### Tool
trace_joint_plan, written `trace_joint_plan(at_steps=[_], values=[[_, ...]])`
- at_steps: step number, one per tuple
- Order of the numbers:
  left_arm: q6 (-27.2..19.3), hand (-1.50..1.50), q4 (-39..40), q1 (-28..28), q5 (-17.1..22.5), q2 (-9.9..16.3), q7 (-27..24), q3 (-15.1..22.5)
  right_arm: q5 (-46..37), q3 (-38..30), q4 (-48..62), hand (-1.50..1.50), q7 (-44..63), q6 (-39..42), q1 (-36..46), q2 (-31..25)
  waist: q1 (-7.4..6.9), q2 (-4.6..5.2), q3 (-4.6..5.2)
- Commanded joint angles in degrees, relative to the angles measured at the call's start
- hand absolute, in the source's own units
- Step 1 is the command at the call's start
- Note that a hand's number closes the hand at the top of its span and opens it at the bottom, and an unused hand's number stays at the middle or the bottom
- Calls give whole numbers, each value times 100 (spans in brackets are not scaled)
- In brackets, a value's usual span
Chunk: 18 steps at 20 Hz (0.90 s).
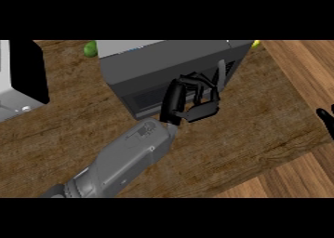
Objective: Pick up the milk, place it into the microwave and close the microwave
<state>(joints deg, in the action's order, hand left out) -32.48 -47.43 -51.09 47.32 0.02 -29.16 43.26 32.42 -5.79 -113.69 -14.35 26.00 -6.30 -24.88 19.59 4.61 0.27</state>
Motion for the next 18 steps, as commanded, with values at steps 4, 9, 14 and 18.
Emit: trace_joint_plan(at_steps=[4,9,14,18], values=[[119,150,409,-386,310,-2,-184,-181,216,-5,-142,-150,147,-7,81,-67,74,45,-2],[142,150,528,-337,423,-2,-384,-141,380,-160,-141,-150,252,-21,87,-194,147,79,-9],[187,150,590,-391,519,-2,-535,-102,528,-219,-233,-150,329,-54,196,-258,137,78,-6],[176,150,658,-380,566,-2,-694,-58,615,-225,-216,-150,429,-46,166,-318,153,97,-10]])
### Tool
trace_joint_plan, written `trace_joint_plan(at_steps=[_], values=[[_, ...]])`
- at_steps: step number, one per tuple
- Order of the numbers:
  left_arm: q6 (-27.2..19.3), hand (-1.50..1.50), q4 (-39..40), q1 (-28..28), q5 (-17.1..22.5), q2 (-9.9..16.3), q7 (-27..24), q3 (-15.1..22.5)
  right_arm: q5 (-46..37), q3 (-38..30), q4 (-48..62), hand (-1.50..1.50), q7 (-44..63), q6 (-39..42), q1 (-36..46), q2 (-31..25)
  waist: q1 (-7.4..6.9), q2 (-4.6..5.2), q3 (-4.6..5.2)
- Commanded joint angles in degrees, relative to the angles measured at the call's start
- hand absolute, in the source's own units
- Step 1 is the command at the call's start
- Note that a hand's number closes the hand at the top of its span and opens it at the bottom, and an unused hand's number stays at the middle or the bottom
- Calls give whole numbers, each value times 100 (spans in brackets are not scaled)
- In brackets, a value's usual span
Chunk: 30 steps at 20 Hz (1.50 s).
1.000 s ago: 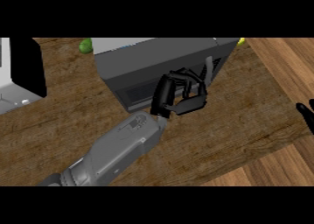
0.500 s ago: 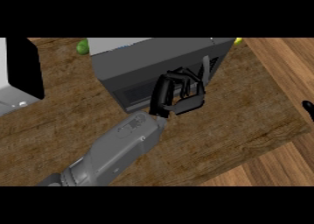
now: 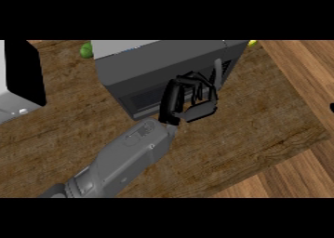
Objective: Pick up the milk, place it into the microwave and close the microwave
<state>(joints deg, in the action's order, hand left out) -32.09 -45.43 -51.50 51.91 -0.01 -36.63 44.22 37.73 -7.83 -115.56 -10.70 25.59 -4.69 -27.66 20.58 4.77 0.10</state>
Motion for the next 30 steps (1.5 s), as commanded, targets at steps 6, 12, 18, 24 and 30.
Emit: trace_joint_plan(at_steps=[6,12,18,24,30], values=[[113,150,483,-443,278,1,-5,-169,178,-144,-1,-150,191,-36,85,-194,74,97,4],[126,150,535,-428,383,1,-137,-46,442,-106,-56,-150,229,84,161,-236,73,103,-9],[191,150,591,-435,521,1,-261,-28,675,-40,-146,-150,375,255,216,-408,43,111,3],[144,150,610,-478,667,1,-340,28,909,-48,-118,-150,469,331,205,-501,88,87,-5],[147,150,681,-482,713,1,-479,115,1060,-140,-129,-150,522,366,276,-622,125,112,-6]])
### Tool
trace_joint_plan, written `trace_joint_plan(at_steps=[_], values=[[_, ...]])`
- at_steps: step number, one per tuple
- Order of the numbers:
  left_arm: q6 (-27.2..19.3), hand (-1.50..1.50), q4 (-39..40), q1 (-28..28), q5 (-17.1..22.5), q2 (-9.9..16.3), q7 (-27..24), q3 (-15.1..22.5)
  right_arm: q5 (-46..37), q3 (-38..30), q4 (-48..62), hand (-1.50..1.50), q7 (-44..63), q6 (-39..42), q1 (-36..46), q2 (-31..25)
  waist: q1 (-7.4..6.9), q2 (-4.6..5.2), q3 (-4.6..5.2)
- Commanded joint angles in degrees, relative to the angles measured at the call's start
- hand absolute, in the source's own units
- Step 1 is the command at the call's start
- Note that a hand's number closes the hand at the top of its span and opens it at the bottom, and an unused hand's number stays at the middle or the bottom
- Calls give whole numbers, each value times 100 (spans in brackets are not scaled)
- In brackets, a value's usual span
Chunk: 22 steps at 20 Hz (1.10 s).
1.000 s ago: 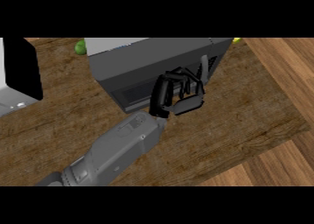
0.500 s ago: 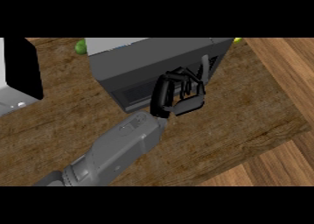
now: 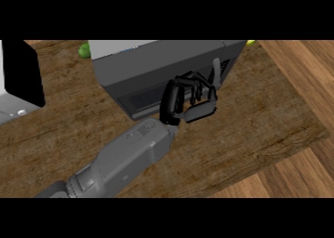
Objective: Pick up the milk, place it into the microwave and close the microwave
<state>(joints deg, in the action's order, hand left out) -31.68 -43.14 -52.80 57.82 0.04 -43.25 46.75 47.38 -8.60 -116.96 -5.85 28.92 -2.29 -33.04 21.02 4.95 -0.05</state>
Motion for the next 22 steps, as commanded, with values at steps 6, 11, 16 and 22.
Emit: trace_joint_plan(at_steps=[6,11,16,22], values=[[119,150,507,-374,238,-4,155,-78,209,-82,-50,-150,103,146,48,-213,114,73,6],[113,150,791,-532,41,-4,281,306,462,5,-62,-150,78,227,184,-184,18,92,-15],[-263,150,1025,-463,222,-4,558,347,675,-7,-60,-150,131,392,126,-298,-69,41,-18],[-397,150,1224,-355,369,-4,639,461,741,-202,-139,-150,131,405,63,-397,-246,-10,-5]])
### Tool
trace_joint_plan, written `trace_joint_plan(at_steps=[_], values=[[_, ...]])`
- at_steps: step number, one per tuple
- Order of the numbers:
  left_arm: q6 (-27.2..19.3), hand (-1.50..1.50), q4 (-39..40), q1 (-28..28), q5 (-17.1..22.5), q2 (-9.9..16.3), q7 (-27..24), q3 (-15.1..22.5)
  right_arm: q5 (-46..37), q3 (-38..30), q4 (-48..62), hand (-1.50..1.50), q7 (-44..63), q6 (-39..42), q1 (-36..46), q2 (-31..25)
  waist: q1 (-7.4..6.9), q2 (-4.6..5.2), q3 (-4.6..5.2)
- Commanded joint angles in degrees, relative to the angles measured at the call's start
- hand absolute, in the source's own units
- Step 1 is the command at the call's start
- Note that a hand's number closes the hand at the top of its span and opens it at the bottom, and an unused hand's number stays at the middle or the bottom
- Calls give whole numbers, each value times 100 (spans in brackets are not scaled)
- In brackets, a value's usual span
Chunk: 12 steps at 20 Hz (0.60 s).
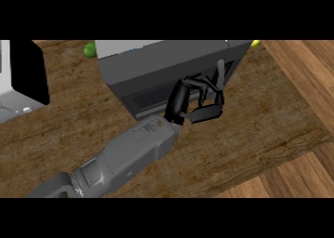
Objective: Pick up the milk, place it into the microwave and close the microwave
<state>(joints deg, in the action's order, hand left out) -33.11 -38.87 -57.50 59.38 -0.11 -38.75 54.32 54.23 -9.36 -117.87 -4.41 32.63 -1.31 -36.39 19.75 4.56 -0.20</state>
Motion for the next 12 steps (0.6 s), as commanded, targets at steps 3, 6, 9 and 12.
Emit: trace_joint_plan(at_steps=[3,6,9,12], values=[[-394,150,755,239,413,10,233,-307,148,-178,-77,-150,37,-20,-110,-97,-273,-20,23],[-250,150,804,333,540,10,248,-283,219,-225,-183,-150,68,-60,-207,-115,-337,-5,33],[-168,-150,851,292,575,10,180,-232,251,-321,-222,-150,88,-139,-290,-126,-406,-11,33],[-153,-150,820,306,691,10,204,-160,241,-263,-366,-150,145,-140,-440,-113,-417,-46,30]])
